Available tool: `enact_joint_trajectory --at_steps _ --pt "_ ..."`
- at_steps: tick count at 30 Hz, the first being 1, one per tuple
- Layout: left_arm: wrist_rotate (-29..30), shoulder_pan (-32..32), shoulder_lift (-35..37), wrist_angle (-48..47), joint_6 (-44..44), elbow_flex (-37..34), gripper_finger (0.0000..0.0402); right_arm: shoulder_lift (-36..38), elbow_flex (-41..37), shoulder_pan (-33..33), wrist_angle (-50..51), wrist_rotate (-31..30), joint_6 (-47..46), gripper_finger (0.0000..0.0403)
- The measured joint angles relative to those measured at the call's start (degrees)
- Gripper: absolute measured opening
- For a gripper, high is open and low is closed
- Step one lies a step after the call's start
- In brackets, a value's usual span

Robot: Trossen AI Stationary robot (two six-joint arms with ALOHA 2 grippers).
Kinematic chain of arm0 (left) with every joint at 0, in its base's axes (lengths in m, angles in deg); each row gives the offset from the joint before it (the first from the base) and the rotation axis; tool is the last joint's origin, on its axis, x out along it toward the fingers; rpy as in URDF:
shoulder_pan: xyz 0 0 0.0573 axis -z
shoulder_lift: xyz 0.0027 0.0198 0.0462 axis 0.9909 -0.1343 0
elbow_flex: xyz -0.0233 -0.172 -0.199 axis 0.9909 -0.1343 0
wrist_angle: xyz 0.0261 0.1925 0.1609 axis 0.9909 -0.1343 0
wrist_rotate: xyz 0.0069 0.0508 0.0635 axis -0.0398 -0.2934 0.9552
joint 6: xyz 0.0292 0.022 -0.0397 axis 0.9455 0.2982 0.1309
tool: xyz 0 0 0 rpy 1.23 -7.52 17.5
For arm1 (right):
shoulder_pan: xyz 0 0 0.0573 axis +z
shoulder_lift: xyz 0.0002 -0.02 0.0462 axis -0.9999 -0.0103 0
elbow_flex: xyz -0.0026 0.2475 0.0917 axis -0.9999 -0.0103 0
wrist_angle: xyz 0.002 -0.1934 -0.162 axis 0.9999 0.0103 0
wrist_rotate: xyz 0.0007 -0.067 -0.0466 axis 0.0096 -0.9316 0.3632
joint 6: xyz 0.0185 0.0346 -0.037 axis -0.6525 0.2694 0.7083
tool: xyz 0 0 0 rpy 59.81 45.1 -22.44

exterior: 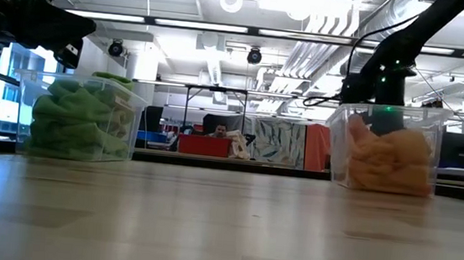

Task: Sort microfiber towel by color & place in baskets
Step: Put the orange microfiber towel into the right transparent bin

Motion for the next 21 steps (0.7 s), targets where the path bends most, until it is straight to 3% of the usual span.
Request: enact_joint_trajectory --at_steps 9,15,21 --pt "0.0 0.0 0.0 0.0 0.0 0.0 0.0000 14.9 -0.3 0.1 8.6 -0.8 -0.3 0.0129" --pt "0.0 0.0 0.0 0.0 0.0 0.0 0.0000 23.8 -0.2 0.2 12.5 -1.6 -1.7 0.0151" --pt "0.0 0.0 0.0 0.0 0.0 0.0 0.0000 30.7 -0.1 0.2 10.3 0.1 -2.2 0.0157"
